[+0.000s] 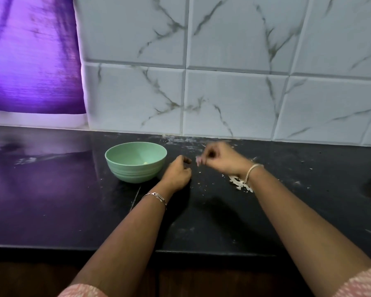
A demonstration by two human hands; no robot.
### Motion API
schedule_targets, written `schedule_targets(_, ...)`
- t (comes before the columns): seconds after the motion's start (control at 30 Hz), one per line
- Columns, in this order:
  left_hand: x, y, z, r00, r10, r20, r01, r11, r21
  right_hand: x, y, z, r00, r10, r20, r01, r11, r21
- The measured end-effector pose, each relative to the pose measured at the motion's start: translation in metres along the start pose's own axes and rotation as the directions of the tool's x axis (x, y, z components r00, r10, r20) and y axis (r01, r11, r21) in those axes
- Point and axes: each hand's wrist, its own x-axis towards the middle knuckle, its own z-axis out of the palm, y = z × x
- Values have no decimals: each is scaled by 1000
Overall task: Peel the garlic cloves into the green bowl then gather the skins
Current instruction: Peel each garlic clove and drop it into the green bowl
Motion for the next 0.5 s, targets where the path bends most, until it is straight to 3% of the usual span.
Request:
schedule_targets(0.03,0,0,-1,1000,13,-3,-13,999,29,-4,8,11,996,36,82,-22,986,-162)
schedule_targets(0.1,-3,0,-2,998,54,8,-55,997,62,-8,24,22,991,78,108,-50,969,-243)
schedule_targets(0.3,-11,6,1,948,318,-18,-314,942,115,-13,39,21,969,117,-217,-81,982,170)
schedule_targets(0.5,-15,12,-1,912,392,-118,-387,920,61,-16,35,35,952,201,-230,-115,934,340)
